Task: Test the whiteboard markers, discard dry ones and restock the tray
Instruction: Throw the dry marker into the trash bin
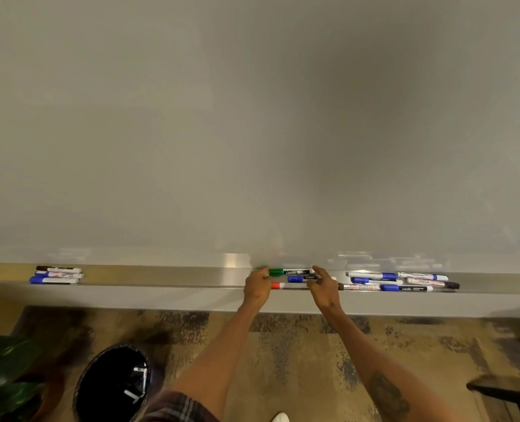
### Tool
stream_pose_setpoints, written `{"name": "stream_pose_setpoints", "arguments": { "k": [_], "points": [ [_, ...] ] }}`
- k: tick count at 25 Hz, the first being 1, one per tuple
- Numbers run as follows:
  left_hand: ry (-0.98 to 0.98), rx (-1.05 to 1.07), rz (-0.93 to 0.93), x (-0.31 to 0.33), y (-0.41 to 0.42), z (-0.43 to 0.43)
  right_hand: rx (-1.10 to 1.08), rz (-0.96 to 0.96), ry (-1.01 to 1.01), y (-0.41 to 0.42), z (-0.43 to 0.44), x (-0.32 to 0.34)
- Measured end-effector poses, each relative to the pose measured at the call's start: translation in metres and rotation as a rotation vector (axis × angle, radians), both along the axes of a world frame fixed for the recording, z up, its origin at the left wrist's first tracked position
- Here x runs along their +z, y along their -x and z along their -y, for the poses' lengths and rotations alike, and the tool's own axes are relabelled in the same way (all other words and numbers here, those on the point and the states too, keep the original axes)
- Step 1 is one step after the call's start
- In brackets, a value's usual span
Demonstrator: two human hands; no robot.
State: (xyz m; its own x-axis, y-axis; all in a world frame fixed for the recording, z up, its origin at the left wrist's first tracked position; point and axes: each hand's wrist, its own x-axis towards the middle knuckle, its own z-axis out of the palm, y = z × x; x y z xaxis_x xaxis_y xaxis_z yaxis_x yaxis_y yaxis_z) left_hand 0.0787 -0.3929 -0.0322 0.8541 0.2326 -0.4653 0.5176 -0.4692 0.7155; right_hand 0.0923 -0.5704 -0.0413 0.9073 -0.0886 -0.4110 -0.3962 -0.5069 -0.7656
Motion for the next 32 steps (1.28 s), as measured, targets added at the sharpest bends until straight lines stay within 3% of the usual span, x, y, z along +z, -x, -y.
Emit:
{"name": "stream_pose_setpoints", "arguments": {
  "k": [6, 14, 16, 19, 21, 25, 32],
  "points": [
    [0.028, 0.269, 0.195, 0.013, 0.011, -0.018, -0.103, 0.21, -0.03, 0.015, -0.024, 0.022],
    [0.624, 0.601, 0.259, 0.049, 0.027, -0.062, -0.017, 0.313, -0.025, 0.031, -0.069, 0.046],
    [0.678, 0.593, 0.286, 0.062, 0.035, -0.076, 0.062, 0.316, 0.061, 0.04, -0.084, 0.055],
    [0.716, 0.522, 0.338, 0.078, 0.045, -0.091, 0.246, 0.515, 0.314, 0.052, -0.113, 0.068],
    [0.722, 0.464, 0.372, 0.092, 0.05, -0.099, 0.335, 0.546, 0.358, 0.058, -0.138, 0.088],
    [0.716, 0.387, 0.468, 0.124, 0.053, -0.113, 0.346, 0.475, 0.255, 0.061, -0.177, 0.125],
    [0.834, 0.213, 0.619, 0.183, 0.055, -0.145, 0.218, 0.69, 0.104, 0.063, -0.215, 0.177]
  ]
}}
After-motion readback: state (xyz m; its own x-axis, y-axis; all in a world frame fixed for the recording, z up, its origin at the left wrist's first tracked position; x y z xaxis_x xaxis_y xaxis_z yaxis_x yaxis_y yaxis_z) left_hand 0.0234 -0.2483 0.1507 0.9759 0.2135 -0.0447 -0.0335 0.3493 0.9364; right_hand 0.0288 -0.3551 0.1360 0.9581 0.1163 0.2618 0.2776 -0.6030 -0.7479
